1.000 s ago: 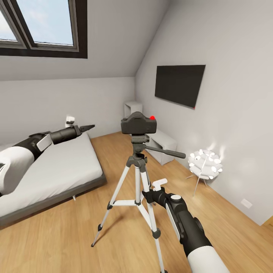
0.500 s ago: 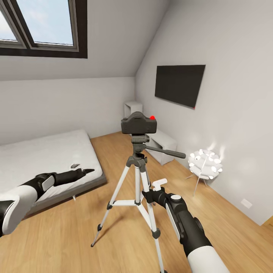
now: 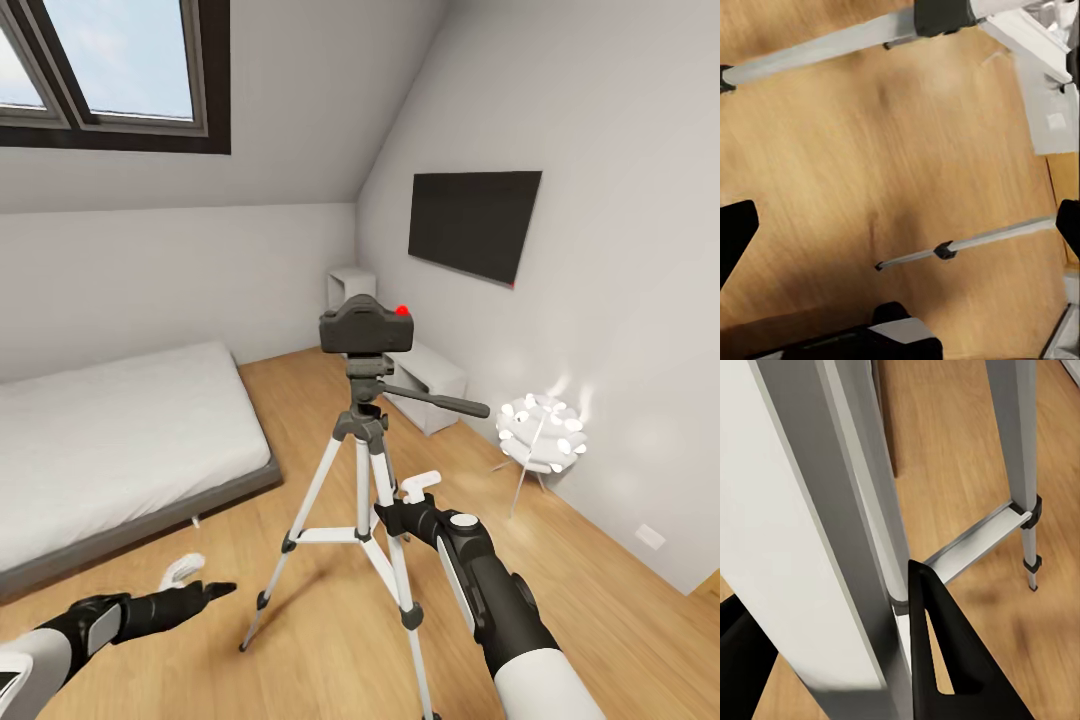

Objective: Attach the digital camera to the camera tripod in the bedroom.

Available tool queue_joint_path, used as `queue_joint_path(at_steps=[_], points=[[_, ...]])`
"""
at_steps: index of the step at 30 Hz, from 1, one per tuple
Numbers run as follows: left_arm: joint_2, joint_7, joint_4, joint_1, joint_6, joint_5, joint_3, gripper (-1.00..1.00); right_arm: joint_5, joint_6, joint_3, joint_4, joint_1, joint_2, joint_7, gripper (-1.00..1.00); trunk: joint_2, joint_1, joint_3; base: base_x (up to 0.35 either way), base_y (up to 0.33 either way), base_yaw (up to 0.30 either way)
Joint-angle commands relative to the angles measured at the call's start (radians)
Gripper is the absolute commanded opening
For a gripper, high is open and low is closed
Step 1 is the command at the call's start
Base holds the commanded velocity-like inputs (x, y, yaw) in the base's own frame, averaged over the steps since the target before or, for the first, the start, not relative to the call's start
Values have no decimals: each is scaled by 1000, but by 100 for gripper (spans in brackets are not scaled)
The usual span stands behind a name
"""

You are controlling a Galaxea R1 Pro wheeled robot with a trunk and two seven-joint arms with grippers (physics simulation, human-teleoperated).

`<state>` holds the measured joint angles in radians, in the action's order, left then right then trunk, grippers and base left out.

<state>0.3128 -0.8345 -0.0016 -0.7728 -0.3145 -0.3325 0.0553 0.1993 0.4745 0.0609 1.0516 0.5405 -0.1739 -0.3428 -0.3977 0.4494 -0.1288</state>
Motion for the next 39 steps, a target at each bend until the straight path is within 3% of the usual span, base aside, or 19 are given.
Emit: queue_joint_path(at_steps=[1,3,7,12,13,19,20,22,23,24,29,39], points=[[1,10,0,15,-5,-12,1,100,5,4,-1,2,1,-1,-7,-100,-2,1,-2,0,0,0],[2,45,0,44,1,-14,1,100,5,4,-1,2,1,-1,-7,-100,-2,1,-2,0,0,0],[-4,176,0,105,15,-23,-2,100,5,4,-1,2,1,-1,-7,-100,-2,1,-2,0,0,0],[-31,346,0,146,50,-51,-4,100,5,4,-1,2,1,-1,-7,-100,-2,1,-2,0,0,0],[-45,424,0,161,84,-69,-4,100,5,4,-1,1,1,-1,-7,-100,-2,1,-2,0,0,0],[-114,691,1,209,179,-113,-5,100,5,5,-1,1,1,-1,-7,-100,-2,1,-2,0,0,0],[-141,794,0,224,193,-120,-5,100,5,5,-1,1,1,-1,-7,-100,-2,1,-2,0,0,0],[-163,896,0,238,205,-124,-5,100,5,5,-1,1,1,-1,-7,-100,-2,1,-2,0,0,0],[-179,985,0,254,214,-128,-5,100,5,5,-1,1,1,-1,-7,-100,-2,1,-2,0,0,0],[-185,1021,0,263,218,-129,-5,100,5,6,-1,1,1,-1,-7,-100,-2,1,-2,0,0,0],[-199,1119,0,297,228,-142,-5,100,5,6,-1,1,1,-1,-7,-100,-2,1,-2,0,0,0],[-207,1163,0,327,266,-189,-5,100,7,4,-1,1,1,0,-6,-100,-2,1,-2,0,0,0]])
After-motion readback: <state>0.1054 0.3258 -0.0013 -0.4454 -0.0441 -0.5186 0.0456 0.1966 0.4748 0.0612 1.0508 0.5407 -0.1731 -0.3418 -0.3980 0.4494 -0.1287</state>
